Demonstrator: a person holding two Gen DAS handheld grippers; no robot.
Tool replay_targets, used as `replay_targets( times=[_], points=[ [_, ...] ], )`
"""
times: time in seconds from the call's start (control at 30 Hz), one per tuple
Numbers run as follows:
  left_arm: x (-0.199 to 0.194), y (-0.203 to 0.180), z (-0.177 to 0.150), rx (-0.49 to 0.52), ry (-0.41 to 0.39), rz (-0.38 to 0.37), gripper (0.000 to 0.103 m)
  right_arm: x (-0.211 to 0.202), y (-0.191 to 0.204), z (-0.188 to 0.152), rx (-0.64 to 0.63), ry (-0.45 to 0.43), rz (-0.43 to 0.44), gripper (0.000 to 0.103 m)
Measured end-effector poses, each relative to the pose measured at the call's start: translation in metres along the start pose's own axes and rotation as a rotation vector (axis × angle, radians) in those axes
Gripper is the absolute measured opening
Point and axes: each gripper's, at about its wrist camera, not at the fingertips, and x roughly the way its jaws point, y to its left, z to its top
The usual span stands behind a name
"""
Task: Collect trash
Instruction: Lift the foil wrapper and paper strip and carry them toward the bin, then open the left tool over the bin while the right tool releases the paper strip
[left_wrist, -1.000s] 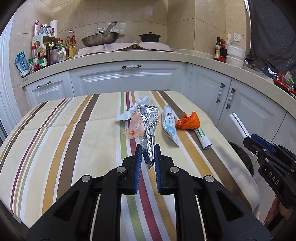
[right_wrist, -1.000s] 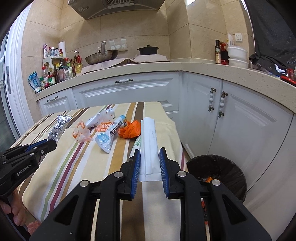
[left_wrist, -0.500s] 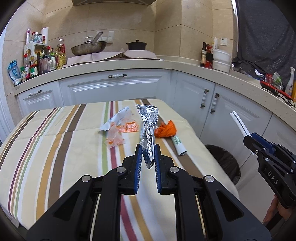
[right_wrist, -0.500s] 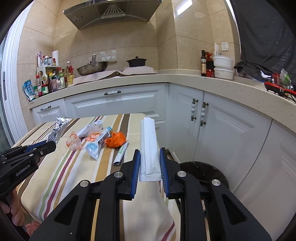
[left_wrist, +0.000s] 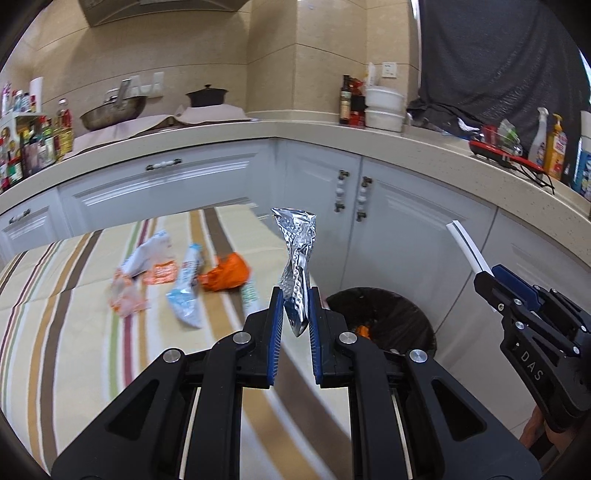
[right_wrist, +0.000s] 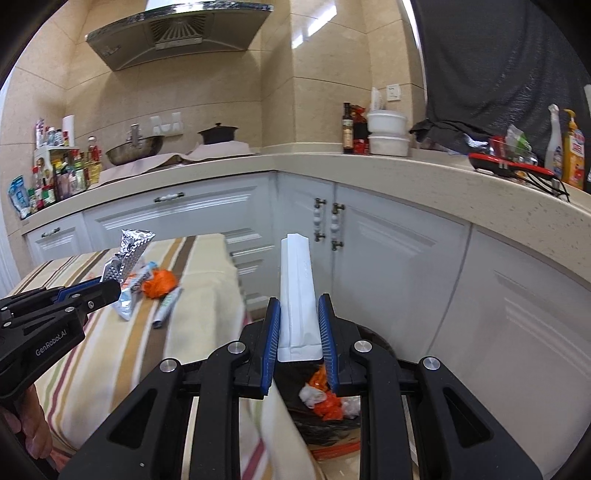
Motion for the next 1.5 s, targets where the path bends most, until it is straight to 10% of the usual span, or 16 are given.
replay_targets(
  times=[0.77,0.93,1.5],
  points=[
    [0.11,-0.09,0.02,0.093,0.095,-0.018,0.013,0.074,-0.067,-0.003,0.087,0.042,-0.058,0.023],
    [0.144,-0.096,0.023,0.065,0.194,-0.019,0.027,0.104,-0.081,-0.004,0.121,0.056,-0.077,0.045],
    [0.083,-0.03,0.029,0.005,0.076,0.057,0.055,0.084,-0.032,0.015,0.105,0.03,-0.005,0.053]
  ],
)
